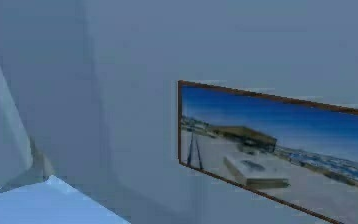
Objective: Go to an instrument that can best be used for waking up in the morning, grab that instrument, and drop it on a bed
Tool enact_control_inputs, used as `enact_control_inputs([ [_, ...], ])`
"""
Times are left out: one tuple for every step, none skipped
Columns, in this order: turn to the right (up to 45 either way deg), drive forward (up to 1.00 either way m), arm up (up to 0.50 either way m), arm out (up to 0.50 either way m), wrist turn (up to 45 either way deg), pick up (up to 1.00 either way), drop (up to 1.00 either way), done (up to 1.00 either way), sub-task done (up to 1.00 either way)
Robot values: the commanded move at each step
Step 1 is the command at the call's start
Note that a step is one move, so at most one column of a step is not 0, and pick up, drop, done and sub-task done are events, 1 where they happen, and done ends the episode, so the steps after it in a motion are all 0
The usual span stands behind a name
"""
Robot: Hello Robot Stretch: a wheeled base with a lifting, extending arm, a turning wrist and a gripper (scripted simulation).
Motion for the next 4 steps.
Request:
enact_control_inputs([
  [36.0, 0.00, 0.00, 0.00, 0.0, 0.00, 0.00, 0.00, 0.00],
  [0.0, 0.05, 0.00, 0.00, 0.0, 0.00, 0.00, 0.00, 0.00],
  [45.0, 0.00, 0.00, 0.00, 0.0, 0.00, 0.00, 0.00, 0.00],
  [42.0, 0.00, 0.00, 0.00, 0.0, 0.00, 0.00, 0.00, 0.00],
])
